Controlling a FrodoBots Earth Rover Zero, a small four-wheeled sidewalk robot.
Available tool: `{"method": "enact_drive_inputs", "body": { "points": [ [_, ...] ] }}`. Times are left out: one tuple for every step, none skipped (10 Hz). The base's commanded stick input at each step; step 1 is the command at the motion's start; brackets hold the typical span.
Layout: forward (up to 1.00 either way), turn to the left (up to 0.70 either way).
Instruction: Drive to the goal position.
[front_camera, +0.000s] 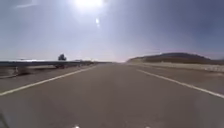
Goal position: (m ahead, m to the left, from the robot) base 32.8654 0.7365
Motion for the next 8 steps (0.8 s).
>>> {"method": "enact_drive_inputs", "body": {
  "points": [
    [1.0,0.0],
    [1.0,0.0],
    [1.0,0.0],
    [1.0,0.0],
    [1.0,0.0],
    [1.0,0.0],
    [1.0,0.0],
    [1.0,0.0]
  ]
}}
